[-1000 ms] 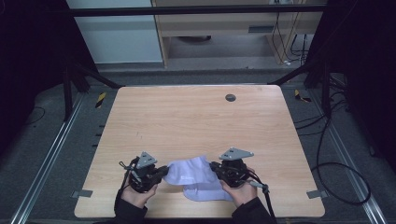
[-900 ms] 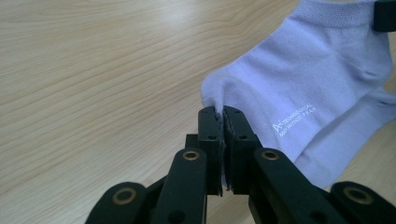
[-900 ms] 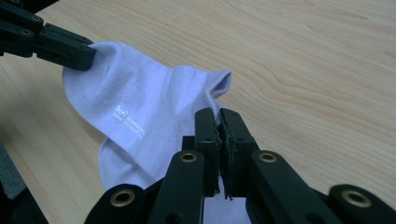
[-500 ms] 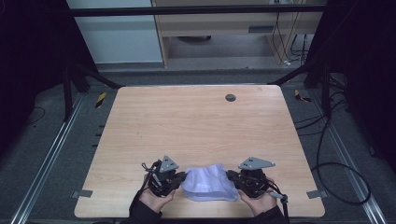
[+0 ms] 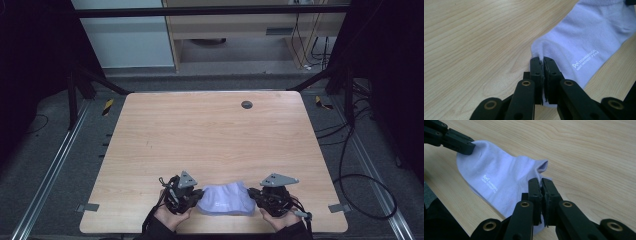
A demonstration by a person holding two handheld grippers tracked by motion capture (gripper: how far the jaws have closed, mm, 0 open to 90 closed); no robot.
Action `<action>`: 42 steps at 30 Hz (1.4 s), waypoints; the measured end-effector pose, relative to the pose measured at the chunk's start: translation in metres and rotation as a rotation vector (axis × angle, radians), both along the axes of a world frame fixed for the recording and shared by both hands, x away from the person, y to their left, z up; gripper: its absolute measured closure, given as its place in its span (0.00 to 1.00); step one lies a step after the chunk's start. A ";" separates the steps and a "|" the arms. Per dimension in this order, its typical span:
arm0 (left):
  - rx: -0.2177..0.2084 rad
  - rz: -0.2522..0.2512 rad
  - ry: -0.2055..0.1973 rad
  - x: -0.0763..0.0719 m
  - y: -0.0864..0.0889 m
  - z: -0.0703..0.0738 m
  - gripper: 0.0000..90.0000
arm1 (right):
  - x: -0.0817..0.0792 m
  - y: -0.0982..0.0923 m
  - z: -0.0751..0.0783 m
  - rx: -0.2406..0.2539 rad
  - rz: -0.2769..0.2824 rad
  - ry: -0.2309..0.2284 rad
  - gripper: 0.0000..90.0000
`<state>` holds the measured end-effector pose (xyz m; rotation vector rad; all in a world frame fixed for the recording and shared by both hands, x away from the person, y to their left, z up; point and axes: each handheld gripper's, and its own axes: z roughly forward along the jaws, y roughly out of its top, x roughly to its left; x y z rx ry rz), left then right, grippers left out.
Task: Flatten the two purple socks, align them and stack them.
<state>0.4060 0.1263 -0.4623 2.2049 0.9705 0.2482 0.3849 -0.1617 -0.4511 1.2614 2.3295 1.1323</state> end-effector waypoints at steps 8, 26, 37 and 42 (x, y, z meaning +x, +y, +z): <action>0.024 -0.005 0.016 0.001 -0.003 -0.008 0.96 | 0.002 -0.004 -0.009 -0.026 -0.007 0.025 0.96; 0.066 -0.003 0.006 -0.001 -0.002 -0.014 0.88 | 0.009 -0.005 -0.030 -0.057 -0.022 0.077 0.93; -0.028 -0.018 -0.082 -0.003 -0.013 0.005 0.87 | 0.006 -0.009 -0.016 0.058 0.008 -0.049 0.93; 0.029 -0.064 -0.053 0.002 -0.028 -0.011 0.98 | 0.010 0.000 -0.032 0.019 0.061 0.000 1.00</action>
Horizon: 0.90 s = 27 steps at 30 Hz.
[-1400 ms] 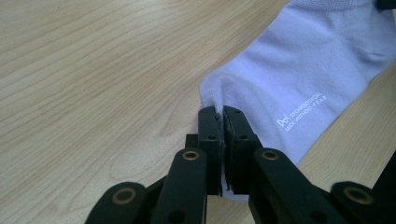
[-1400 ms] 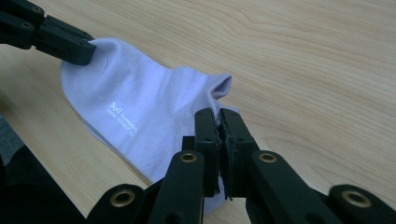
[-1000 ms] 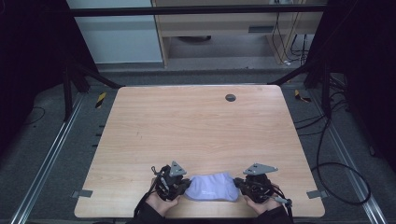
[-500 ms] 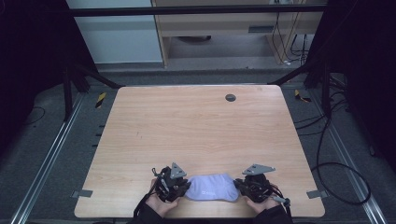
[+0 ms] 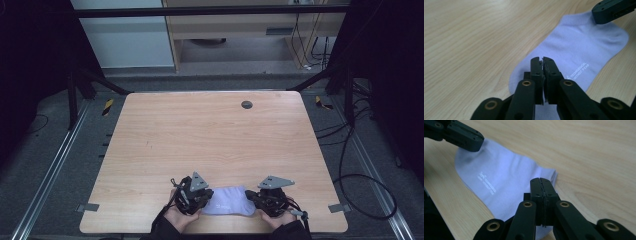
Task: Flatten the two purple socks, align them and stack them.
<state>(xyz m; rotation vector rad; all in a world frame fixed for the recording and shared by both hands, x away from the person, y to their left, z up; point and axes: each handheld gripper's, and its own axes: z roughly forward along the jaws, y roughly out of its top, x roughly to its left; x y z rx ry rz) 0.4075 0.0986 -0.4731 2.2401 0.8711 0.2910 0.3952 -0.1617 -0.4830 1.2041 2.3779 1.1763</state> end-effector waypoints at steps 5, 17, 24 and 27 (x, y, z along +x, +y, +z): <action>0.054 0.000 0.006 0.001 -0.002 -0.010 1.00 | 0.004 0.001 -0.013 -0.028 0.016 0.047 1.00; 0.030 -0.007 -0.026 -0.001 0.002 -0.007 0.90 | 0.004 -0.006 -0.005 0.009 0.021 0.006 0.92; -0.055 0.044 -0.107 0.004 0.022 0.007 0.62 | 0.016 -0.038 0.001 0.039 -0.136 -0.094 0.58; -0.076 0.085 -0.124 0.010 0.035 0.010 0.51 | 0.022 -0.051 0.000 0.028 -0.198 -0.099 0.45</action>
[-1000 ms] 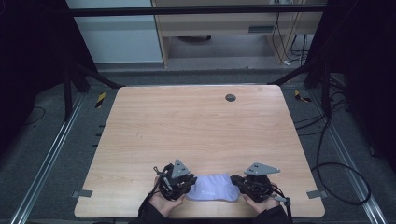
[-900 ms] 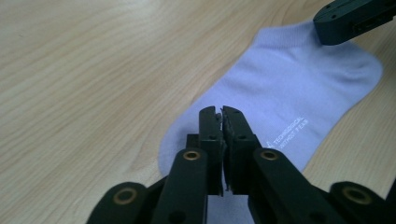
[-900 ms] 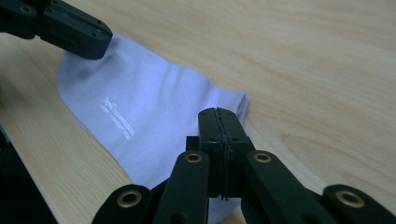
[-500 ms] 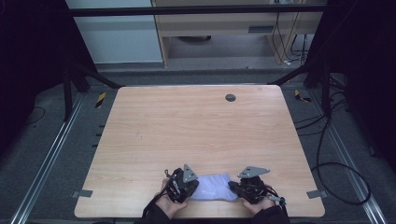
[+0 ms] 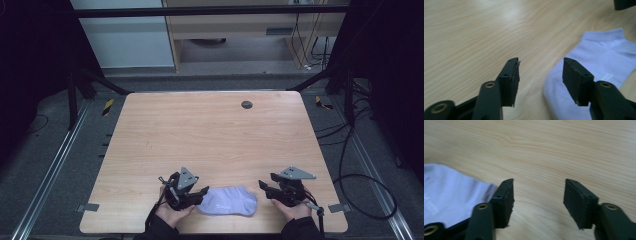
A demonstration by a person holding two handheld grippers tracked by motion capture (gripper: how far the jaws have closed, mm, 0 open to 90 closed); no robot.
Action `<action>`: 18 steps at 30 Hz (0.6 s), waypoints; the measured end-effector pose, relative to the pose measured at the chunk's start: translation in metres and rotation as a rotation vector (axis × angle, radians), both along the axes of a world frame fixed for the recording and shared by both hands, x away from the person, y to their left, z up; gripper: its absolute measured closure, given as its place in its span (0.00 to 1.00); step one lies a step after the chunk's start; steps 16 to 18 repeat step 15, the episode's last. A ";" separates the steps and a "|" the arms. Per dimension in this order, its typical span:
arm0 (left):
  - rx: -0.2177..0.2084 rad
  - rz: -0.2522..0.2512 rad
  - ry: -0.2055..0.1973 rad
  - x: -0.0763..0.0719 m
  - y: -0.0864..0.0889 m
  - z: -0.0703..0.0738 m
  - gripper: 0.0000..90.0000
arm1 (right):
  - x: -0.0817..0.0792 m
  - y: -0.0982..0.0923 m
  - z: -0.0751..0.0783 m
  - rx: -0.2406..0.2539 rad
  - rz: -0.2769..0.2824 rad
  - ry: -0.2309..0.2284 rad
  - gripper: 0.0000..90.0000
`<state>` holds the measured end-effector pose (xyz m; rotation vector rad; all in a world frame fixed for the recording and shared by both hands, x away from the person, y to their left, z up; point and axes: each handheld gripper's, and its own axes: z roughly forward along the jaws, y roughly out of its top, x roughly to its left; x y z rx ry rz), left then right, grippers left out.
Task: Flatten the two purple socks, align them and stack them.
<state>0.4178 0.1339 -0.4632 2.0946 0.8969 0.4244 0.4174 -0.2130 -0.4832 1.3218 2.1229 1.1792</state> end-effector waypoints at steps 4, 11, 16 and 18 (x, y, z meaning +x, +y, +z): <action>-0.036 0.038 0.013 0.011 0.025 0.000 0.40 | 0.005 -0.018 -0.002 0.001 -0.059 0.004 0.32; 0.001 0.110 -0.012 0.026 0.066 -0.005 0.29 | 0.010 -0.035 -0.006 -0.012 -0.105 0.009 0.22; 0.019 0.158 -0.005 0.033 0.088 -0.008 0.25 | 0.011 -0.044 -0.009 -0.027 -0.128 0.010 0.20; 0.019 0.158 -0.005 0.033 0.088 -0.008 0.25 | 0.011 -0.044 -0.009 -0.027 -0.128 0.010 0.20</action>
